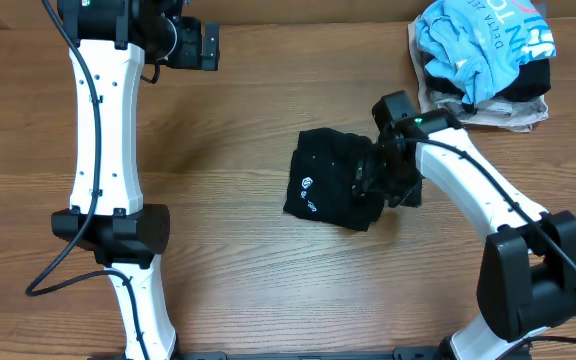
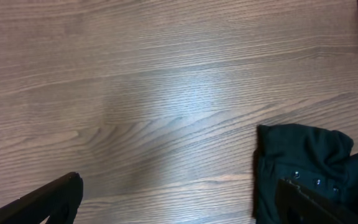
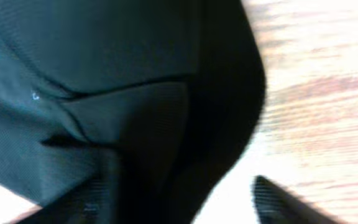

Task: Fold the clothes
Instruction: 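Grasp the folded black shirt bundle with the right gripper, then carry the bundle with the right gripper onto the clothes stack at back right and release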

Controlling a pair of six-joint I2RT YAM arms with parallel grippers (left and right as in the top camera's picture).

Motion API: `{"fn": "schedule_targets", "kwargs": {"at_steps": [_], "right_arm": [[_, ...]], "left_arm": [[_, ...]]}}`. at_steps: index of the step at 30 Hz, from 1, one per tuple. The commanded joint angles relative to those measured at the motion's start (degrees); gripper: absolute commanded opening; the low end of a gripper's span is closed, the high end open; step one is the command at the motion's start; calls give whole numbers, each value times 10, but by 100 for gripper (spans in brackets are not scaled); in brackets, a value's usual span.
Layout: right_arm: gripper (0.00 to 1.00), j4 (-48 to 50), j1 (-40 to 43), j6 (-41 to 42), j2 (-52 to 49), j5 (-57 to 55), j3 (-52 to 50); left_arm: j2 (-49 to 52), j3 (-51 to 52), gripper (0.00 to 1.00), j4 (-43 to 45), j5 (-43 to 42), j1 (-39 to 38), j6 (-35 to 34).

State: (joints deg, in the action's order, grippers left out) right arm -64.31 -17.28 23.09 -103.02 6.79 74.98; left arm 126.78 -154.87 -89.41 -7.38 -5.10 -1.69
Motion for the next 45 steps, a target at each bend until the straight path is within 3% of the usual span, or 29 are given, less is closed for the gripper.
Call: {"fn": "schedule_targets", "kwargs": {"at_steps": [1, 6, 13, 23, 29, 31, 33, 45], "right_arm": [[91, 7, 1, -8, 16, 27, 1], [100, 23, 27, -33, 28, 52, 10], [100, 151, 55, -66, -17, 123, -55], [98, 245, 54, -64, -43, 162, -139], [59, 360, 54, -84, -43, 216, -194], [24, 375, 54, -108, -43, 221, -194], [4, 383, 54, -123, -43, 234, -190], [4, 333, 105, -99, 25, 338, -24]], "left_arm": [[6, 1, 100, 7, 5, 3, 19], [6, 1, 100, 8, 5, 3, 19], [6, 1, 100, 11, 5, 3, 19], [6, 1, 100, 7, 5, 2, 19], [6, 1, 100, 7, 5, 2, 19], [6, 1, 100, 7, 5, 2, 19], [6, 1, 100, 6, 5, 2, 19], [6, 1, 100, -1, 3, 2, 17]]}}
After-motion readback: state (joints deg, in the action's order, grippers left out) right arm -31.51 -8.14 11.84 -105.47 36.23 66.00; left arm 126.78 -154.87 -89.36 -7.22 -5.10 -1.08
